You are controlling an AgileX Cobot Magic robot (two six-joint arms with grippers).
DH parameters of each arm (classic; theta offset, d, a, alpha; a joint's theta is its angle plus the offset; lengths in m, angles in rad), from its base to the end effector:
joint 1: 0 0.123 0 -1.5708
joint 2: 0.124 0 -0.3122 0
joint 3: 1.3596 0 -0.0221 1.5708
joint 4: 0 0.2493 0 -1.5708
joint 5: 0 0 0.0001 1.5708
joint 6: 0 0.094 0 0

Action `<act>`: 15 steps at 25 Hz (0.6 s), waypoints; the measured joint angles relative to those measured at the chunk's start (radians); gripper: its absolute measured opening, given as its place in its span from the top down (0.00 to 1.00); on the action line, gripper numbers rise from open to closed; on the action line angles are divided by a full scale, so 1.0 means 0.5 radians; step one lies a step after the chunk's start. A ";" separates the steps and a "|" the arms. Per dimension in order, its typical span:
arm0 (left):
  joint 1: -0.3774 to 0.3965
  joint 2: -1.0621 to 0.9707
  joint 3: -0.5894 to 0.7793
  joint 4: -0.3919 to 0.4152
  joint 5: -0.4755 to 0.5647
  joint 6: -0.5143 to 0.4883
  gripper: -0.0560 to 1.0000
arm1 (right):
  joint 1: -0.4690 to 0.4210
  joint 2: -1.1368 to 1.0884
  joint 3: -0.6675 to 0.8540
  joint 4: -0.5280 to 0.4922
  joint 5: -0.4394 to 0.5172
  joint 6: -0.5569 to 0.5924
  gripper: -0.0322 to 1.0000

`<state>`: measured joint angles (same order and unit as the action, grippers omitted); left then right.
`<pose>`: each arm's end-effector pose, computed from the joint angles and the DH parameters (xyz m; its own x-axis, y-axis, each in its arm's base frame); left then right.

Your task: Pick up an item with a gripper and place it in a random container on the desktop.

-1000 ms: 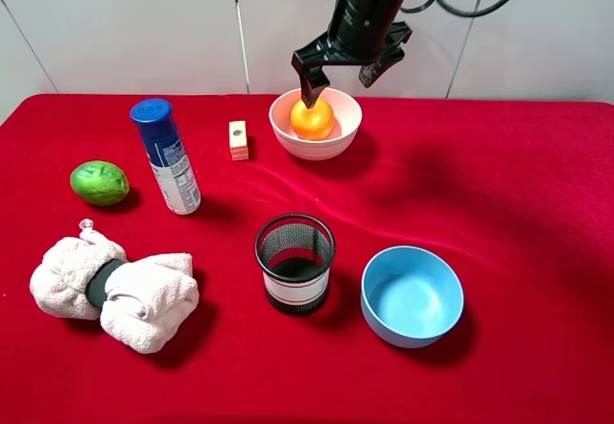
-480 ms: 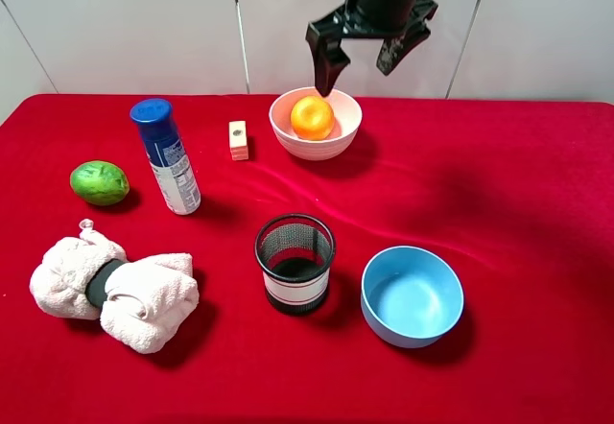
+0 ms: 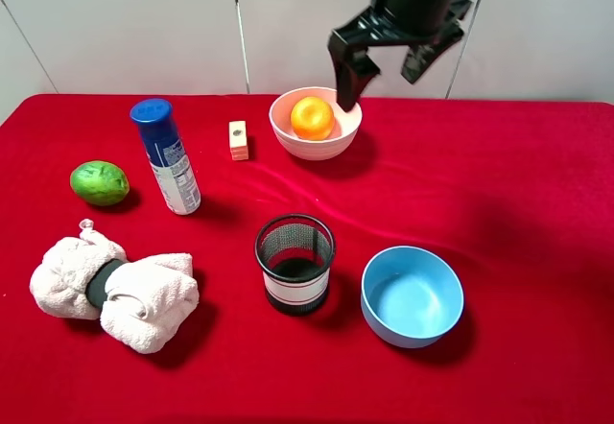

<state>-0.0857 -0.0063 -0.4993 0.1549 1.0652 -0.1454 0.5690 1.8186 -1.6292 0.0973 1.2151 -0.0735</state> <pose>-0.0313 0.0154 0.2752 -0.4453 -0.0312 -0.8949 -0.0665 0.9978 -0.0017 0.3216 0.2158 0.3198 -0.7926 -0.5536 -0.2556 -0.5877 0.8053 0.0781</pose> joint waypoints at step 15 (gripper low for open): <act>0.000 0.000 0.000 0.000 0.000 0.000 0.01 | 0.000 -0.691 0.689 -0.015 0.000 0.000 0.30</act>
<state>-0.0857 -0.0063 -0.4993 0.1549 1.0652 -0.1454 0.5690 1.4732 -1.2847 0.0900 1.2151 -0.0735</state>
